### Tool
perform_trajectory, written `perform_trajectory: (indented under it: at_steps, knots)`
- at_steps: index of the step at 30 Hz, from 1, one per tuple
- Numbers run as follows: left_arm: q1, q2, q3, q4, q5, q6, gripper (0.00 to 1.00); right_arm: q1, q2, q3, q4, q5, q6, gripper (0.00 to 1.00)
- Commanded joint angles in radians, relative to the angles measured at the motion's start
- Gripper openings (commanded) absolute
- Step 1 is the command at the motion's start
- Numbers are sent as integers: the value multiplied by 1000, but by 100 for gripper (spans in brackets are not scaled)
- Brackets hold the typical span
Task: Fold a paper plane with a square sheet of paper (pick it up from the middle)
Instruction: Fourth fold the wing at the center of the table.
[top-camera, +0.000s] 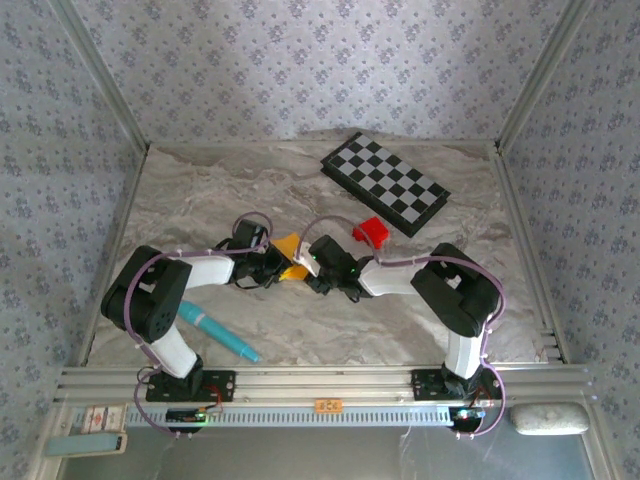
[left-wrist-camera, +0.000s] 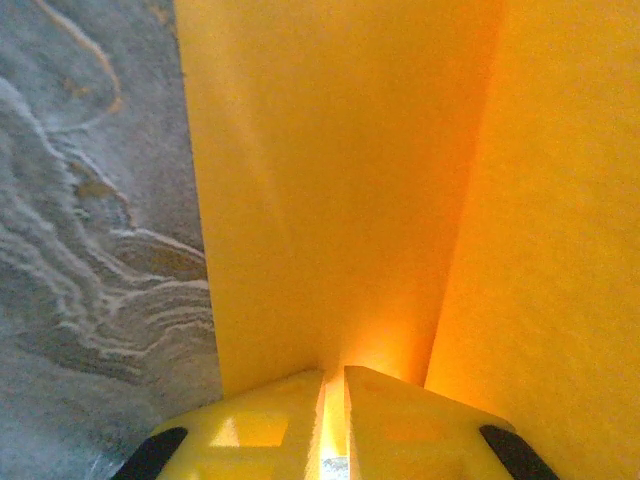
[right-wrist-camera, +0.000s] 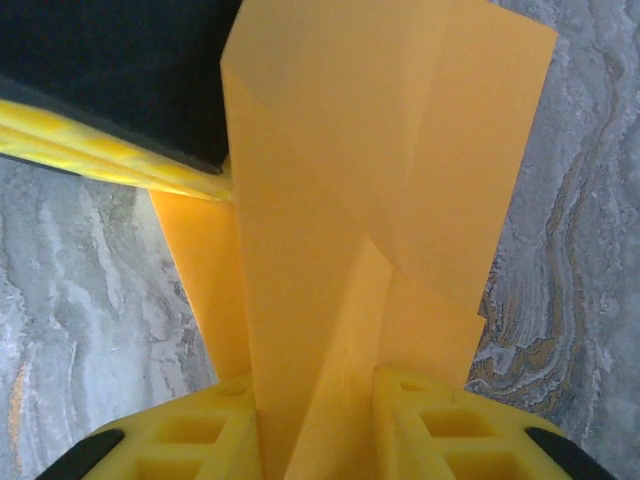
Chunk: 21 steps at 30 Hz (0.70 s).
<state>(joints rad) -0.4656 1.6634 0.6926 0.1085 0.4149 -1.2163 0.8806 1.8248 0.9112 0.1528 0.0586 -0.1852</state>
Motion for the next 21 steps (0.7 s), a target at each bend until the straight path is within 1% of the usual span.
perform_trajectory:
  at_steps: [1,7,10,15,21]
  knots:
    - [2,14,1,-84,-13,18,14,0,-26,-20,-16,40,-19,32]
    - [4,9,-1,-88,-15,19,14,4,-60,-30,-10,70,-36,34]
    - [4,10,0,-89,-16,21,14,4,-73,-42,-5,79,-48,33]
    - [4,12,0,-89,-14,22,14,5,-72,-49,-5,76,-58,28]
    - [4,10,0,-90,-14,23,14,9,-55,-38,-15,53,-64,18]
